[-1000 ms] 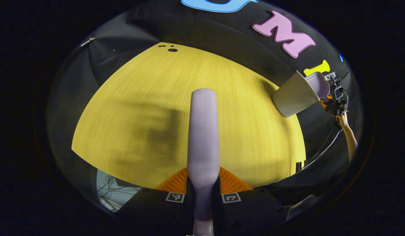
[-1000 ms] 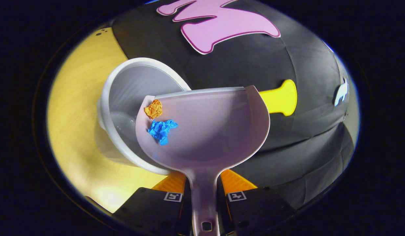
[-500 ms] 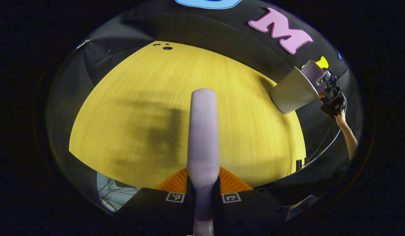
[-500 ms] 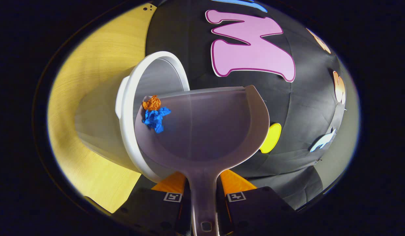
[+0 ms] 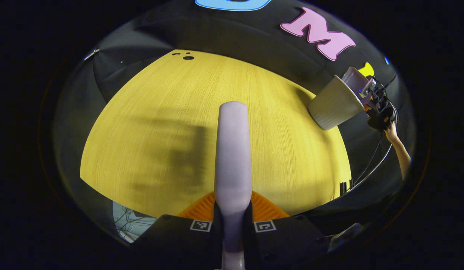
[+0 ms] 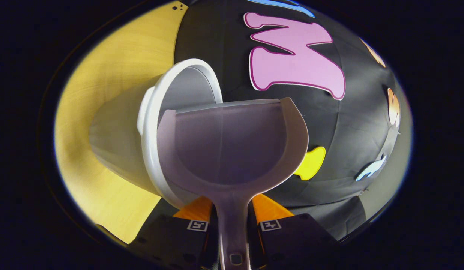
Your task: Pick up the small broom and dustpan from the desktop, sweep the trash into the dustpan with the broom, and then empty the trash into the garbage bin.
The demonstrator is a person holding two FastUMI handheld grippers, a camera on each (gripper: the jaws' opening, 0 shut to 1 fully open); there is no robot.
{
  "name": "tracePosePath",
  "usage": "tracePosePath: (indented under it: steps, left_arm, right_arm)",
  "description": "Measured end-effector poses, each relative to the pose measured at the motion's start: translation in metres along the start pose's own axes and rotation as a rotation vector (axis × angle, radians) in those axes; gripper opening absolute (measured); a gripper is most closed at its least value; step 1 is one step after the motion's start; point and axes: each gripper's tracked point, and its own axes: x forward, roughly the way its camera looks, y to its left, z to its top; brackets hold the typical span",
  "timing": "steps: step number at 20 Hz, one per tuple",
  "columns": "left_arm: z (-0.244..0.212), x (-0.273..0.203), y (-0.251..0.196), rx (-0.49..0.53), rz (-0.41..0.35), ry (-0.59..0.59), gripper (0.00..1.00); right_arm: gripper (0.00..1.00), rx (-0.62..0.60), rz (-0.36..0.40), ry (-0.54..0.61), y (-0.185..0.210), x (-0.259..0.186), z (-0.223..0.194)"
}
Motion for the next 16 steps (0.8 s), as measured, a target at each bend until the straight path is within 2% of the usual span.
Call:
tracePosePath:
  steps: [2, 5, 6, 7, 8, 10, 11, 13, 16]
  left_arm:
    - [0.003, 0.000, 0.001, 0.022, 0.024, -0.006, 0.27]
    - [0.013, 0.002, -0.009, 0.026, 0.007, -0.023, 0.27]
    - [0.016, 0.003, -0.010, 0.042, 0.014, -0.028, 0.25]
    - [0.019, 0.002, -0.012, 0.067, 0.027, -0.032, 0.28]
    - [0.022, 0.001, -0.014, 0.086, 0.037, -0.038, 0.27]
    - [0.037, -0.003, -0.026, 0.111, 0.040, -0.085, 0.27]
    - [0.044, -0.005, -0.033, 0.119, 0.036, -0.111, 0.27]
    - [0.057, -0.011, -0.046, 0.143, 0.029, -0.163, 0.27]
    - [0.064, -0.022, -0.058, 0.198, 0.026, -0.205, 0.27]
  right_arm:
    - [0.35, 0.052, 0.015, 0.001, -0.003, -0.001, 0.002]
    - [0.35, 0.178, 0.045, 0.038, -0.008, -0.006, -0.001]
    - [0.35, 0.237, 0.057, 0.051, -0.011, -0.009, -0.002]
    - [0.31, 0.298, 0.072, 0.056, -0.015, -0.011, -0.002]
    - [0.35, 0.352, 0.072, 0.066, -0.021, -0.014, -0.004]
    - [0.35, 0.469, 0.078, 0.091, -0.030, -0.025, -0.008]
    - [0.31, 0.551, 0.097, 0.105, -0.030, -0.032, -0.009]
    - [0.35, 0.728, 0.135, 0.132, -0.032, -0.051, -0.008]
    - [0.35, 0.866, 0.165, 0.131, -0.046, -0.081, -0.004]
